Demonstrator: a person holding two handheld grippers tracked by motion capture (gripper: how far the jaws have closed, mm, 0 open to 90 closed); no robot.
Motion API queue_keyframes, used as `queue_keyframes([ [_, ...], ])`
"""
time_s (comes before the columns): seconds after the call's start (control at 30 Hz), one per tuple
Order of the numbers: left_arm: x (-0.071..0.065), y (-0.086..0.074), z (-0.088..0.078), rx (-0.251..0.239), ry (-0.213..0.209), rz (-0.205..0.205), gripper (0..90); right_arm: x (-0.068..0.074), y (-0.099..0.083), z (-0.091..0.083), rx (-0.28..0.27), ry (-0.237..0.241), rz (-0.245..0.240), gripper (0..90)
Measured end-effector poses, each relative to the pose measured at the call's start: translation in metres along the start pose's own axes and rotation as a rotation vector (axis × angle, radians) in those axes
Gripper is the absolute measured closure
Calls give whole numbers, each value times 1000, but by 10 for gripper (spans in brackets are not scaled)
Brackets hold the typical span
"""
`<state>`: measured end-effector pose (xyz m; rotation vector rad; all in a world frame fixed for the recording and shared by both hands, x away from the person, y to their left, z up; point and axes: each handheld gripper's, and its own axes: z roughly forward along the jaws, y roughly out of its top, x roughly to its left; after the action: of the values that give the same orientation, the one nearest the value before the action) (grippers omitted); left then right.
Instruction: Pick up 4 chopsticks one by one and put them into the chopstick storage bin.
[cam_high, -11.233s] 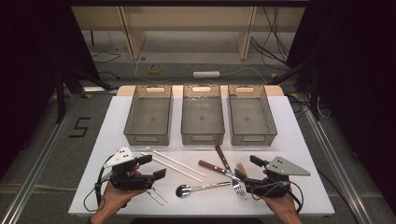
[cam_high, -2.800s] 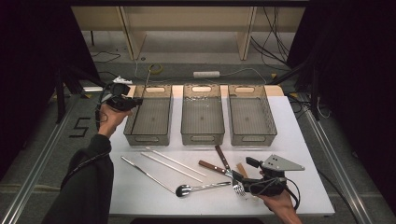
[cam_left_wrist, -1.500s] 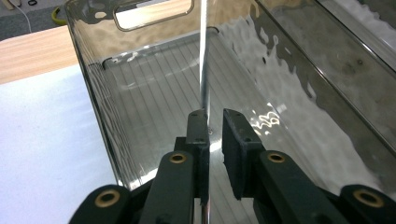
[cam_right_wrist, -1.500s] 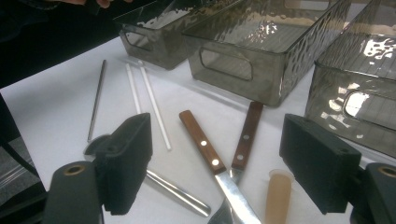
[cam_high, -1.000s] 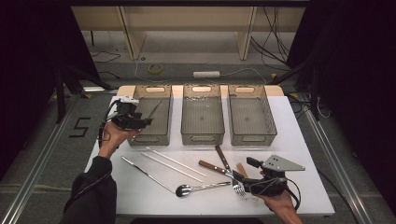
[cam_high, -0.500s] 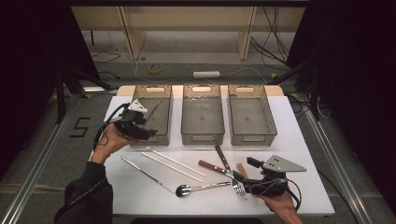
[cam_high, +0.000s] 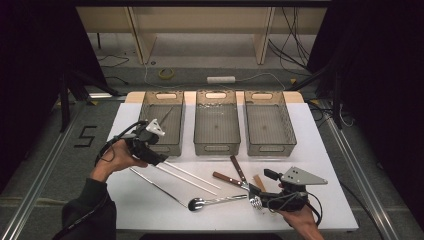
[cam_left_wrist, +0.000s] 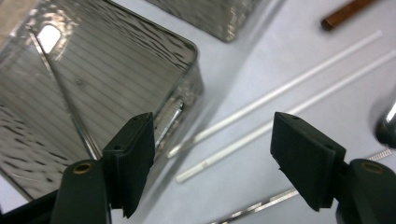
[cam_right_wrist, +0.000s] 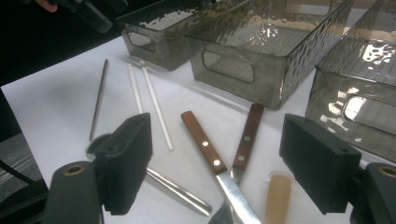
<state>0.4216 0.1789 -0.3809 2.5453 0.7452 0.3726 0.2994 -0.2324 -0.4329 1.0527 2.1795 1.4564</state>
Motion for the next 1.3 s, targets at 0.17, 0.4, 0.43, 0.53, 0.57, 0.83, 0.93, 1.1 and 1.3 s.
queue_keyframes([
  [0.17,-7,-5,2,41,-27,52,304,0,0,0,0,2,-2,265],
  [0.4,-12,-13,10,88,-53,87,295,0,0,1,1,3,-2,265],
  [0.43,-15,-15,11,94,-58,108,293,0,0,1,1,4,-2,265],
  [0.53,-17,-16,13,101,-67,121,292,0,0,1,0,4,-1,265],
  [0.57,-19,-18,15,125,-69,143,292,0,0,1,0,6,-1,265],
  [0.83,-27,-24,21,177,-94,213,311,1,0,1,-1,7,-1,265],
  [0.93,-28,-26,23,201,-97,228,319,0,0,1,0,7,-1,265],
  [1.1,-34,-30,35,255,-121,254,363,1,0,2,3,8,-4,265],
  [1.3,-36,-35,44,304,-129,280,436,1,0,2,3,9,-5,265],
])
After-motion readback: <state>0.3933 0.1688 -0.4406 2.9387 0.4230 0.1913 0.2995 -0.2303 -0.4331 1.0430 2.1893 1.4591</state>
